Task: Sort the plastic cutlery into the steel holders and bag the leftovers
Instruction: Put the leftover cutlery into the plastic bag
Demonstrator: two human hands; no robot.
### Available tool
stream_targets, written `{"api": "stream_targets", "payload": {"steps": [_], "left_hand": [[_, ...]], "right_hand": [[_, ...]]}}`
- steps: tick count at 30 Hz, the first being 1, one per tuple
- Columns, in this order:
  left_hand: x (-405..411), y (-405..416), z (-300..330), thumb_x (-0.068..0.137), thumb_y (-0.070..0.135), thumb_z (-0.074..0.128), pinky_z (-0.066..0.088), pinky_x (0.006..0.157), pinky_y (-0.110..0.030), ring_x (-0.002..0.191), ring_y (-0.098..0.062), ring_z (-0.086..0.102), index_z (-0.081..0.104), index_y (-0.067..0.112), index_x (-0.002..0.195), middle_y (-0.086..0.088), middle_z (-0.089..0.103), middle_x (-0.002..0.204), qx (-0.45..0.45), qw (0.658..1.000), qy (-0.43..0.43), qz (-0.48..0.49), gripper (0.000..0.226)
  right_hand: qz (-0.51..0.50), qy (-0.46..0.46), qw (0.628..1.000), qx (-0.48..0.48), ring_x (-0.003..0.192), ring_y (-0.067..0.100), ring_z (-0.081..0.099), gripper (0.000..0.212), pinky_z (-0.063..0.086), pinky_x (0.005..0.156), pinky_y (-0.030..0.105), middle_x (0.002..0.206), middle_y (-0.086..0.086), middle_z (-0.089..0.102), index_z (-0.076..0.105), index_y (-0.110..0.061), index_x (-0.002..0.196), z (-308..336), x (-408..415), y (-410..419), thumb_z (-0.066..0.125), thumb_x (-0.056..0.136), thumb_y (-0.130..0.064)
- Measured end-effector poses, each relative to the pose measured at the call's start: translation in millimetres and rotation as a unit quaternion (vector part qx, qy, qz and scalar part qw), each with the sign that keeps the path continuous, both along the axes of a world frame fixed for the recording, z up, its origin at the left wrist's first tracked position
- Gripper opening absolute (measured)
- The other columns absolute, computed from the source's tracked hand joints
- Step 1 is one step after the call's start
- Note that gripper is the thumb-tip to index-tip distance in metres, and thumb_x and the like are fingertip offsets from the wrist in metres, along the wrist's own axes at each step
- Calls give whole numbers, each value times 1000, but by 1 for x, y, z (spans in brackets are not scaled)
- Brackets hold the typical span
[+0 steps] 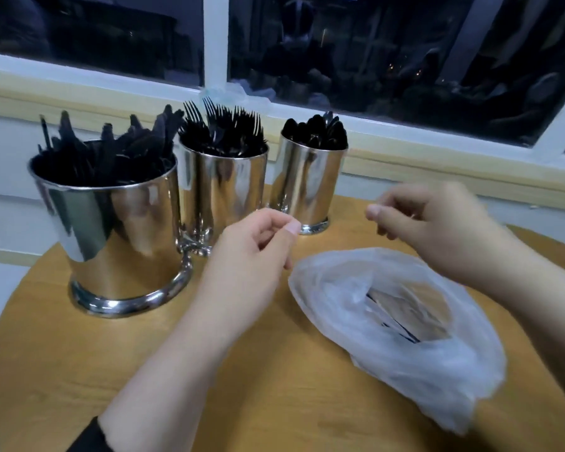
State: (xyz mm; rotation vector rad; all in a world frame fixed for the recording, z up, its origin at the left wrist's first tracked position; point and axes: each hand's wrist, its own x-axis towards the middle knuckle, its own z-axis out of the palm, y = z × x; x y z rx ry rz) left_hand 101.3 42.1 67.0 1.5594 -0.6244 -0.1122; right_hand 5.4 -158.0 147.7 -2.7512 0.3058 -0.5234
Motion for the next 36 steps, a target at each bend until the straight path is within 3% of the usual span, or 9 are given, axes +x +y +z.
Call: {"api": "stream_targets", "payload": {"steps": [4,8,11,15,17,19,24,27,36], "left_hand": [[-27,-32,-13,101,30,62,47,72,-24,75,-1,57,73,28,99,11,69,82,125,974,-177,-60,12],[-46,-66,-32,100,44,41,38,95,-34,111,-2,58,73,31,113,17,72,113,236,892,-361,-131,37],[-52,-82,-43,98,44,38,24,92,-38,118,-6,56,73,34,112,19,71,116,323,853,-382,-150,39],[-45,-88,-50,90,56,47,23,81,-38,103,-11,62,77,36,94,19,73,102,360,836,-400,-108,36],[-45,-89,-45,93,59,53,24,94,-36,122,-9,52,73,39,111,22,66,122,422,824,-359,-121,34],[-44,-86,-44,94,60,58,21,110,-34,140,-3,35,65,44,127,27,51,144,481,806,-309,-154,37],[-44,-83,-44,91,60,63,23,116,-31,142,4,33,60,48,133,30,44,149,468,821,-291,-150,44],[-45,-85,-42,90,59,65,29,113,-28,137,4,39,56,47,138,30,48,144,464,825,-295,-134,51],[-50,-85,-36,102,43,54,36,93,-23,126,-10,54,48,39,144,17,61,135,414,874,-255,-19,43]], "right_hand": [[-55,137,989,-24,66,7,59,17,47,63,25,71,-12,68,69,-31,80,-47,-56,-23,64,94,-41],[-46,207,975,-70,84,10,63,11,51,79,32,93,-8,70,70,-30,100,-83,-67,-33,60,95,-31],[-39,203,977,-53,87,12,61,16,50,81,35,94,-5,67,69,-31,104,-93,-69,-38,63,91,-36],[-37,196,980,-25,90,13,61,22,48,82,33,97,-6,67,69,-30,109,-101,-72,-47,70,88,-39],[-40,194,980,-13,91,13,60,19,49,82,32,98,-8,66,68,-34,108,-105,-73,-50,69,89,-35],[-46,196,979,-21,85,15,58,5,46,75,29,90,-8,63,62,-35,90,-107,-73,-51,66,91,-32],[-72,188,980,-3,71,14,52,21,40,63,28,75,-1,60,50,-23,72,-110,-72,-51,62,89,-26],[-91,164,982,11,78,15,57,4,47,72,31,77,-3,64,60,-24,86,-110,-72,-52,62,88,-24],[-99,172,980,24,81,17,60,6,50,75,35,79,-3,67,65,-21,88,-96,-83,-48,59,89,-20]]}}
